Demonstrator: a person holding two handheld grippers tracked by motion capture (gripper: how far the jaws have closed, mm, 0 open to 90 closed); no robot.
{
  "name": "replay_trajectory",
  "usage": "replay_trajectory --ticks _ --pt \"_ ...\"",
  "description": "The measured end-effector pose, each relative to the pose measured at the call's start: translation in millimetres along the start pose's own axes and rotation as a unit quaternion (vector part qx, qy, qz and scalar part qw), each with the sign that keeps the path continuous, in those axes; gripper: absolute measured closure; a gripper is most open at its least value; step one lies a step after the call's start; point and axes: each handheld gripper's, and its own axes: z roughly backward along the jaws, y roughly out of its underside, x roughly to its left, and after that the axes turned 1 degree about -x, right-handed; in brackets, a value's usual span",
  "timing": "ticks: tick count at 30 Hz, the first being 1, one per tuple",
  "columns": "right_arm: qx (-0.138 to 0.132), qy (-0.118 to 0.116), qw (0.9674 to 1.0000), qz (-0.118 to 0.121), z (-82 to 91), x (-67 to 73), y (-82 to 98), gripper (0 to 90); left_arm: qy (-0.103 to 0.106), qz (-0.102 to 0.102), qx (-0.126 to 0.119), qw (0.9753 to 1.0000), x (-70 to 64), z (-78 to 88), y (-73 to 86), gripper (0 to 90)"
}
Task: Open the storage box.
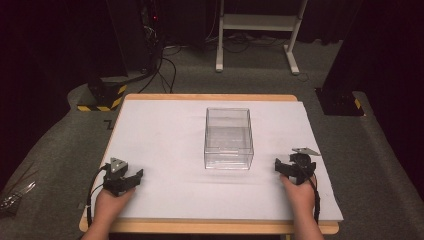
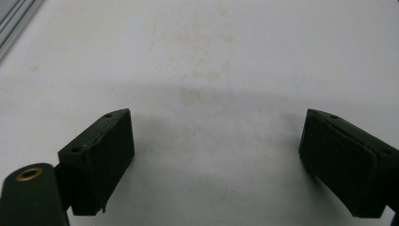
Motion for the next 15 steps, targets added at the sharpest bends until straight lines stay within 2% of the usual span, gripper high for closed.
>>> replay_trajectory --ticks 4,15 --pt "0.002 0.006 1.0 0.007 0.0 1.7 0.0 10.9 -0.001 -0.004 -0.001 1.0 0.1 -0.1 -0.1 36.0" --pt "0.006 -0.007 0.9997 0.021 8.4 1.1 6.2 12.4 -0.005 -0.013 -0.003 0.9999 -1.5 0.5 0.2 36.6"
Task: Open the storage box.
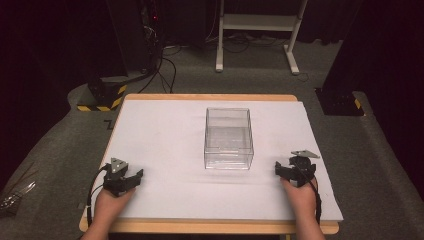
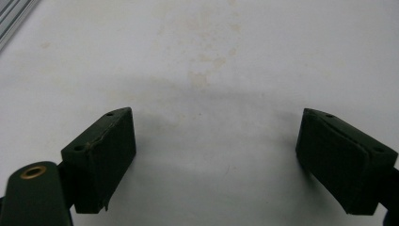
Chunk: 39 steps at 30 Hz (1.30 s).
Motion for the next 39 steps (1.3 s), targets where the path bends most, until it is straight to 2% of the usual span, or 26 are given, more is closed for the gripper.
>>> replay_trajectory --ticks 3,5,6,8,9,10,11,12,13,14,17,22,23,24,26,27,28,30,31,33,34,39 --pt "0.001 -0.004 1.0 0.003 1.6 -0.4 1.0 13.4 0.002 0.001 0.001 1.0 0.8 -0.1 -0.1 36.8" --pt "0.002 -0.006 1.0 0.007 3.6 0.1 1.2 17.8 0.004 0.004 0.001 1.0 1.2 -0.4 -0.1 36.8" --pt "-0.002 -0.009 0.9999 0.011 5.8 0.7 2.1 23.8 0.004 0.004 0.001 1.0 1.4 -0.4 -0.2 36.8" --pt "-0.016 -0.025 0.9994 0.016 11.2 2.1 4.7 25.9 0.005 0.004 0.001 1.0 1.7 -0.5 -0.3 36.9" --pt "-0.016 -0.025 0.9994 0.016 11.2 2.1 4.7 25.9 0.005 0.004 0.001 1.0 1.7 -0.5 -0.3 36.9" --pt "-0.032 -0.042 0.9984 0.019 18.5 5.2 5.3 29.9 0.006 0.005 0.001 1.0 1.8 -0.6 -0.2 36.9" --pt "-0.032 -0.042 0.9984 0.019 18.5 5.2 5.3 29.9 0.006 0.005 0.001 1.0 1.8 -0.6 -0.2 36.9" --pt "-0.064 -0.064 0.9957 0.021 30.2 10.9 6.2 35.9 0.007 0.003 0.001 1.0 2.1 -0.7 -0.3 36.9" --pt "-0.064 -0.064 0.9957 0.021 30.2 10.9 6.2 35.9 0.007 0.003 0.001 1.0 2.1 -0.7 -0.3 36.9" --pt "-0.085 -0.08 0.9929 0.024 39.4 17.2 5.6 37.5 0.007 0.004 0.001 1.0 2.1 -0.7 -0.3 36.9" --pt "-0.103 -0.102 0.9889 0.034 48.9 29.0 4.7 38.8 0.007 0.004 0.001 1.0 2.2 -0.7 -0.3 36.9" --pt "-0.128 -0.147 0.979 0.059 62.1 51.9 3.2 44.3 0.007 0.003 0.001 1.0 2.2 -0.6 -0.3 36.9" --pt "-0.128 -0.147 0.979 0.059 62.1 51.9 3.2 44.3 0.007 0.003 0.001 1.0 2.2 -0.6 -0.3 36.9" --pt "-0.135 -0.167 0.9743 0.069 67.7 61.6 2.8 48.3 0.007 0.003 0.001 1.0 2.2 -0.7 -0.3 36.9" --pt "-0.141 -0.182 0.9698 0.079 71.8 69.0 2.6 51.2 0.007 0.003 0.001 1.0 2.2 -0.7 -0.3 36.9" --pt "-0.141 -0.182 0.9698 0.079 71.8 69.0 2.6 51.2 0.007 0.003 0.001 1.0 2.2 -0.7 -0.3 36.9" --pt "-0.15 -0.201 0.9634 0.095 76.7 79.0 2.6 53.5 0.007 0.003 0.001 1.0 2.2 -0.7 -0.3 36.9" --pt "-0.153 -0.214 0.9592 0.104 79.2 87.2 2.4 53.8 0.007 0.003 0.001 1.0 2.2 -0.7 -0.3 36.9" --pt "-0.153 -0.214 0.9592 0.104 79.2 87.2 2.4 53.8 0.007 0.003 0.001 1.0 2.2 -0.7 -0.3 36.9" --pt "-0.155 -0.219 0.9569 0.111 79.1 97.8 0.7 52.7 0.007 0.003 0.001 1.0 2.1 -0.7 -0.3 36.9" --pt "-0.154 -0.228 0.9542 0.117 76.4 106.6 -2.1 52.8 0.007 0.003 0.001 1.0 2.1 -0.5 -0.3 36.9" --pt "-0.146 -0.224 0.9562 0.119 66.6 118.6 -7.7 50.2 0.006 0.003 0.001 1.0 1.9 -0.6 -0.2 36.9"
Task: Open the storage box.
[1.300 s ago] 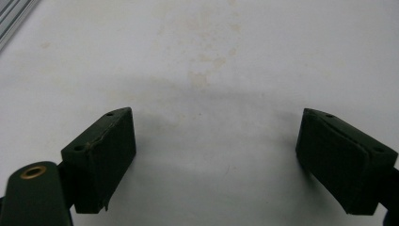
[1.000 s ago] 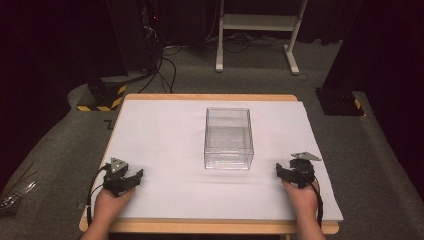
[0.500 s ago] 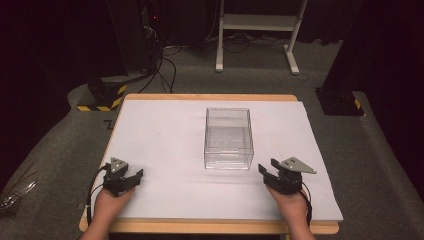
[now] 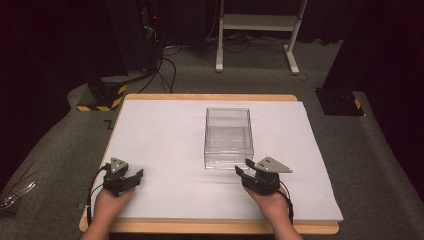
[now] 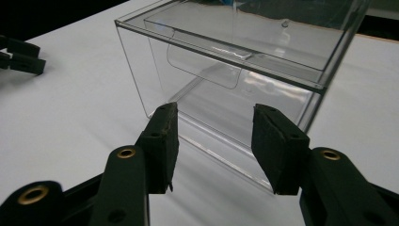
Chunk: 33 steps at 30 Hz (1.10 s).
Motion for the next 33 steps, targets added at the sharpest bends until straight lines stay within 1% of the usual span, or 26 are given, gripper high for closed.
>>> replay_trajectory --ticks 1,3,4,5,8,9,11,12,13,14,15,16,18,19,20,21,25,26,27,28,29,30,32,33 --pt "0.008 -0.004 0.9999 -0.008 -9.1 -1.2 -1.1 47.7 0.001 0.0 0.001 1.0 0.2 0.1 0.0 36.9" --pt "0.015 -0.004 0.9998 -0.009 -15.2 -1.9 -1.6 44.7 0.0 0.0 0.0 1.0 0.2 0.0 0.0 36.9" --pt "0.015 -0.004 0.9998 -0.009 -15.2 -1.9 -1.6 44.7 0.0 0.0 0.0 1.0 0.2 0.0 0.0 36.9" --pt "0.016 0.001 0.9998 -0.011 -20.9 -1.3 -2.7 43.5 0.001 0.0 0.0 1.0 0.2 0.0 0.0 36.9" --pt "0.013 0.002 0.9999 -0.009 -25.2 -0.2 -4.2 43.7 0.001 0.001 0.0 1.0 0.1 0.0 0.1 36.9" --pt "0.012 -0.001 0.9998 -0.013 -29.6 1.0 -6.5 44.8 0.001 0.001 0.0 1.0 0.0 0.0 0.1 36.9" --pt "0.002 0.003 1.0 -0.007 -31.7 3.1 -8.9 47.3 0.001 -0.001 0.0 1.0 0.1 0.2 0.0 37.0" --pt "0.002 0.003 1.0 -0.007 -31.7 3.1 -8.9 47.3 0.001 -0.001 0.0 1.0 0.1 0.2 0.0 37.1" --pt "-0.005 0.003 0.9999 -0.012 -34.2 2.1 -11.6 48.8 0.001 -0.002 0.001 1.0 0.2 0.3 0.1 37.1" --pt "-0.005 0.003 0.9999 -0.012 -34.2 2.1 -11.6 48.8 0.001 -0.002 0.001 1.0 0.2 0.3 0.1 37.1" --pt "-0.001 -0.002 0.9998 -0.018 -37.5 -0.8 -12.4 51.7 0.0 -0.001 0.001 1.0 0.0 0.3 0.1 37.1" --pt "-0.004 -0.008 0.9998 -0.019 -38.3 -2.0 -12.2 52.3 0.0 -0.001 0.001 1.0 -0.1 0.3 0.1 37.2" --pt "-0.005 -0.011 0.9997 -0.02 -38.6 -2.2 -12.2 52.6 0.0 0.0 0.001 1.0 -0.1 0.3 0.1 37.1" --pt "-0.006 -0.008 0.9998 -0.015 -39.4 -0.9 -12.3 53.4 0.0 0.0 0.0 1.0 -0.1 0.3 0.2 37.2" --pt "-0.006 -0.008 0.9998 -0.015 -39.4 -0.9 -12.3 53.4 0.0 0.0 0.0 1.0 -0.1 0.3 0.2 37.2" --pt "-0.007 -0.006 0.9999 -0.012 -39.9 -0.8 -12.2 55.8 0.0 0.0 0.0 1.0 -0.2 0.3 0.2 37.2" --pt "-0.01 -0.008 0.9998 -0.015 -40.7 -2.8 -12.5 57.4 -0.001 0.0 0.0 1.0 -0.5 0.3 0.2 37.3" --pt "-0.01 -0.005 0.9998 -0.014 -41.1 -3.9 -12.9 57.5 -0.001 0.0 -0.001 1.0 -0.5 0.2 0.3 37.3" --pt "-0.01 -0.001 0.9998 -0.016 -42.1 -7.1 -13.6 57.9 0.0 0.0 -0.001 1.0 -0.4 0.2 0.3 37.3" --pt "-0.01 -0.002 0.9997 -0.022 -42.7 -10.0 -14.1 57.6 0.0 0.0 0.0 1.0 -0.3 0.3 0.2 37.3" --pt "-0.011 -0.005 0.9995 -0.029 -43.2 -12.5 -14.4 57.5 0.0 0.0 0.0 1.0 -0.3 0.3 0.2 37.3" --pt "-0.011 -0.005 0.9995 -0.029 -43.2 -12.5 -14.4 57.5 0.0 0.0 0.0 1.0 -0.3 0.3 0.2 37.3" --pt "-0.011 -0.015 0.9991 -0.038 -45.2 -19.9 -15.8 57.1 0.0 0.0 0.0 1.0 -0.3 0.3 0.2 37.3" --pt "-0.01 -0.018 0.9991 -0.037 -46.7 -23.4 -17.2 56.7 0.0 0.0 0.0 1.0 -0.3 0.3 0.2 37.3"
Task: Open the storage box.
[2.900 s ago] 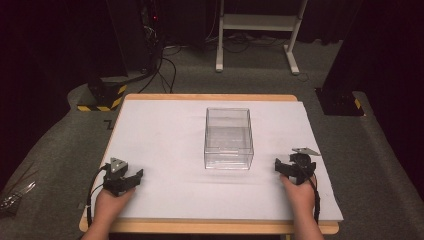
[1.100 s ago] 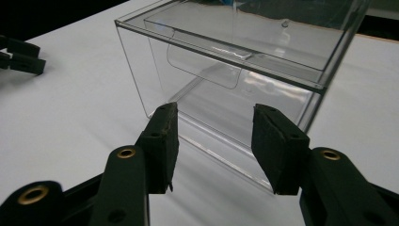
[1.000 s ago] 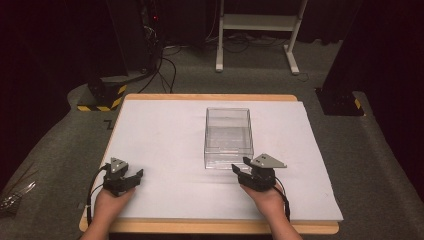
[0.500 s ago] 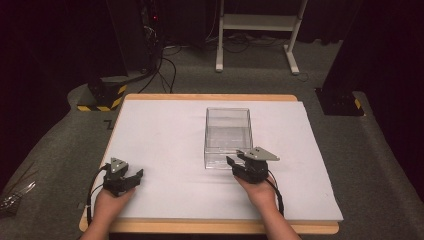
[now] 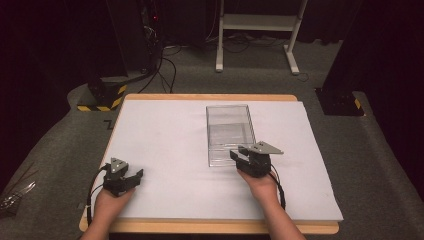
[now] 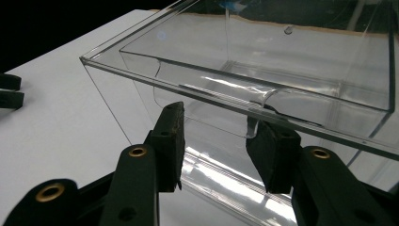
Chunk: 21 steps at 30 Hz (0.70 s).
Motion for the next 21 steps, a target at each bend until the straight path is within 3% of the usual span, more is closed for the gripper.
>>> replay_trajectory --ticks 6,15,19,21 --pt "0.002 -0.003 1.0 -0.001 -5.3 -3.7 -4.6 56.4 0.0 0.0 0.0 1.0 0.0 0.0 0.0 37.3" --pt "0.001 -0.008 1.0 0.004 -20.7 6.1 -10.6 56.3 0.0 0.0 0.0 1.0 0.0 0.0 0.0 37.3" --pt "-0.005 -0.006 1.0 0.005 -23.8 5.8 -8.6 64.7 0.0 0.0 0.0 1.0 0.0 0.1 0.1 37.4" --pt "-0.012 -0.031 0.9994 -0.008 -23.3 -1.9 -7.6 67.6 0.001 0.0 0.0 1.0 0.1 0.1 0.1 37.4"
